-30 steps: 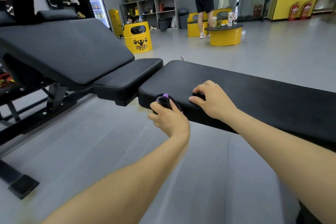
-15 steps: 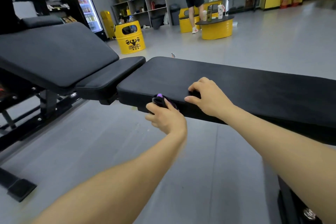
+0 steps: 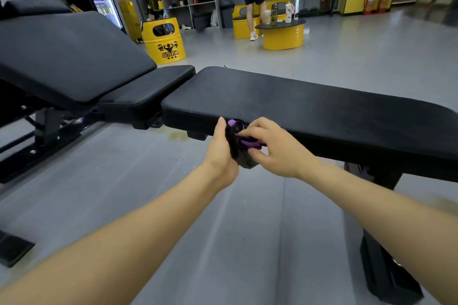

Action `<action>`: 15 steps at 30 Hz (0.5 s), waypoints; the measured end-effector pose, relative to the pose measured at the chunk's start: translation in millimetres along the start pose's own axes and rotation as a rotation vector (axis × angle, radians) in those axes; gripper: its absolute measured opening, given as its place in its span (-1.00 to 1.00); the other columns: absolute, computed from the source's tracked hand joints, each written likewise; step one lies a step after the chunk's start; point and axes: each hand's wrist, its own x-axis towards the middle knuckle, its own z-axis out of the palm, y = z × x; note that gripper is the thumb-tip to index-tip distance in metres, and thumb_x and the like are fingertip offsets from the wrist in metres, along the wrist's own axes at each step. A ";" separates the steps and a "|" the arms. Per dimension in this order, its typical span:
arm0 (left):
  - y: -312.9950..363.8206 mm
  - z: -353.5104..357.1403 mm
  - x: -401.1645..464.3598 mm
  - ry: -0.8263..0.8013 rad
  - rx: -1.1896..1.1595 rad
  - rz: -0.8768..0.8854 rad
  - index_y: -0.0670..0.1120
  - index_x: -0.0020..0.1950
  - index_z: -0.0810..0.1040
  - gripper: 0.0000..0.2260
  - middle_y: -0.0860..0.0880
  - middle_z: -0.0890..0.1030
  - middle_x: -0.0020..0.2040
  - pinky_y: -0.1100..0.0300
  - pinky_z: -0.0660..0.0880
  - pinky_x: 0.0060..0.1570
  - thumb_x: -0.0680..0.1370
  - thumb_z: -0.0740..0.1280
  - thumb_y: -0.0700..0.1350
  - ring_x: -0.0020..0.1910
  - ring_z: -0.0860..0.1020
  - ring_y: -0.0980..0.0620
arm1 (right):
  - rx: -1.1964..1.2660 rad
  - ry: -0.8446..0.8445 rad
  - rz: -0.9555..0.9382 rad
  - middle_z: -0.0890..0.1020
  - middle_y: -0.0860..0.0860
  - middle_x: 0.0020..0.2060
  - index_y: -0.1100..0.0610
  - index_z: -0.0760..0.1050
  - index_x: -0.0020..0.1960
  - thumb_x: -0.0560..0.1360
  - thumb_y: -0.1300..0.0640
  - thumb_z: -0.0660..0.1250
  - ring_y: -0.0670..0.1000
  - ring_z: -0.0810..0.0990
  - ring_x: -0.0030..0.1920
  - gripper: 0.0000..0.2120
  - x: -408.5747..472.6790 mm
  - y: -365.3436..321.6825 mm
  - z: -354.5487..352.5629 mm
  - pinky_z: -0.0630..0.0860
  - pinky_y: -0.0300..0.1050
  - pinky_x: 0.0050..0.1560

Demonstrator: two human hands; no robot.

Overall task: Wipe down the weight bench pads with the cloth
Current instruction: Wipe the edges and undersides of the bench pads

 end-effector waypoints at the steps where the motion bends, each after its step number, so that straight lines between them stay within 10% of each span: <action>1: 5.0 -4.3 -3.2 -0.037 -0.052 -0.021 -0.13 0.01 0.52 -0.57 -0.13 0.62 -0.04 0.04 0.53 -0.13 0.61 -0.02 0.12 -0.07 0.60 -0.08 | -0.055 -0.037 -0.015 0.41 -0.01 0.20 0.09 0.42 0.34 0.47 0.17 0.32 0.01 0.38 0.20 -0.56 -2.7 0.5 3.1 0.38 -0.16 0.23; 7: 18.8 -19.8 -11.7 0.028 0.185 -0.045 -0.12 0.10 0.54 -0.69 -0.14 0.61 0.02 -0.02 0.50 0.11 0.57 0.04 -0.08 0.03 0.57 -0.13 | -0.629 0.141 -0.166 0.51 0.19 0.21 0.28 0.42 0.29 0.32 0.09 0.43 0.21 0.52 0.11 -0.41 9.1 3.0 39.3 0.52 -0.01 0.05; 11: 24.5 -34.3 -1.1 0.243 1.026 0.321 -0.07 0.13 0.47 -0.73 -0.05 0.52 0.05 0.13 0.33 -0.04 0.54 0.06 -0.07 0.03 0.47 -0.05 | -0.837 0.321 -0.264 0.54 0.10 0.07 0.20 0.41 0.18 0.42 0.26 0.03 0.14 0.50 -0.12 -0.63 29.9 5.8 48.5 0.45 -0.07 -0.20; 15: 23.7 -43.7 4.4 0.315 1.358 0.719 -0.08 0.19 0.47 -0.74 -0.06 0.45 0.16 0.14 0.35 0.03 0.52 0.19 -0.23 0.13 0.40 -0.06 | -0.922 0.279 -0.345 0.57 0.07 -0.11 0.17 0.51 0.02 0.41 0.30 0.04 0.09 0.49 -0.26 -0.68 24.9 13.0 30.0 0.37 -0.10 -0.34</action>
